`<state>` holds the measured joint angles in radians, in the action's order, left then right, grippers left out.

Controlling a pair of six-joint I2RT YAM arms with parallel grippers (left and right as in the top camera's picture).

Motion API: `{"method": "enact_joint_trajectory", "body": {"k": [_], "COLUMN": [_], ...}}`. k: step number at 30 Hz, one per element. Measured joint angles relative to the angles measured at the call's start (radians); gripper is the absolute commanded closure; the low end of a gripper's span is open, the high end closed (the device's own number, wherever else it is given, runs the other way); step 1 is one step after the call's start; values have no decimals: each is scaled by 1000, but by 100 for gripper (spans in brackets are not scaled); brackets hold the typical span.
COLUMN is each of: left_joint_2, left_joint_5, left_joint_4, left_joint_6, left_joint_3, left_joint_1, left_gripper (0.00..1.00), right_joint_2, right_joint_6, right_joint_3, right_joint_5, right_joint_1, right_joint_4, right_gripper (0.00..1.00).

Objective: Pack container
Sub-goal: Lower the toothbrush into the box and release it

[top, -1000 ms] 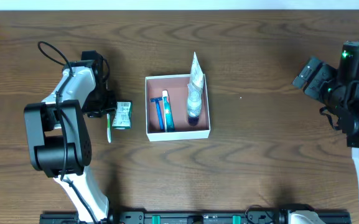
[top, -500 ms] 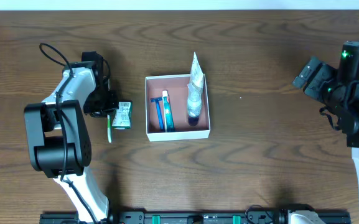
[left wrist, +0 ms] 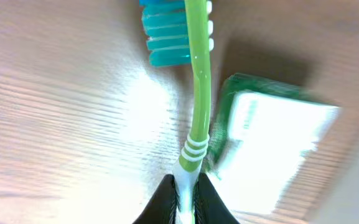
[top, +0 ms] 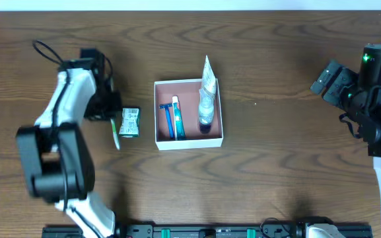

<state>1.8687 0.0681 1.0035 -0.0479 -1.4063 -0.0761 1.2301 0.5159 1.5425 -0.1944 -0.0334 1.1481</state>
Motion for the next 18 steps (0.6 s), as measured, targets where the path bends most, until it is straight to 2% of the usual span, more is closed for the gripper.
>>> {"method": "enact_joint_trajectory", "body": {"k": [4, 8, 18], "left_joint_2": [-186, -319, -296], "left_joint_5": [14, 42, 34], "left_joint_4": [0, -13, -152], "left_joint_6": [-4, -38, -165], "left_joint_3": [-36, -48, -13], "left_joint_1": [26, 113, 393], "left_gripper": [92, 92, 92], "right_joint_2": [0, 0, 0], "right_joint_6": [0, 0, 0], "right_joint_3": [0, 0, 0], "right_joint_5": [0, 0, 0], "right_joint_1": [0, 0, 0], "right_joint_4": [0, 0, 0], "right_gripper": [1, 1, 1]}}
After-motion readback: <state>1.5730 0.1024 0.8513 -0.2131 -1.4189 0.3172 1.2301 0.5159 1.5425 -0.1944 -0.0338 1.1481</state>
